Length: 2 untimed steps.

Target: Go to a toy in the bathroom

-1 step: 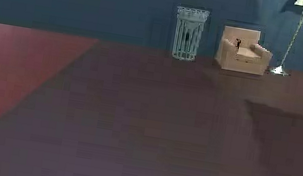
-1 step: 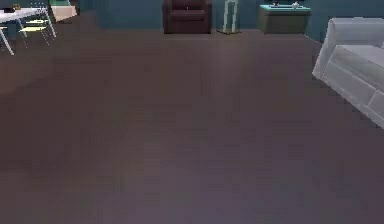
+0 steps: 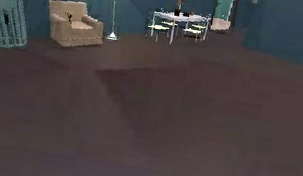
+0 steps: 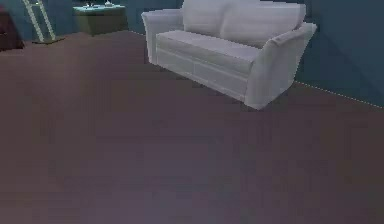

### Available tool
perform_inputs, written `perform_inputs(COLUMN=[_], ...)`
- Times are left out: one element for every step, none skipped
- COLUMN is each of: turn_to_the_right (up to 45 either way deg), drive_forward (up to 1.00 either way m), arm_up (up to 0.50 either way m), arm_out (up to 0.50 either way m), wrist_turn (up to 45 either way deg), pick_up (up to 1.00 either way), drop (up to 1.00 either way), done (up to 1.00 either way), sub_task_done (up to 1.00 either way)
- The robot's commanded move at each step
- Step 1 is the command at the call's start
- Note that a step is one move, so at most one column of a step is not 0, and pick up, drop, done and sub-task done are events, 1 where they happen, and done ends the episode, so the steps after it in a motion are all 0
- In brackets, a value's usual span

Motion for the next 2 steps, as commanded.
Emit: perform_inputs(turn_to_the_right=[15.0,0.0], drive_forward=[0.00,1.00], arm_up=[0.00,0.00], arm_out=[0.00,0.00], wrist_turn=[0.0,0.0], pick_up=[0.00,0.00], drop=[0.00,0.00], done=[0.00,0.00], sub_task_done=[0.00,0.00])
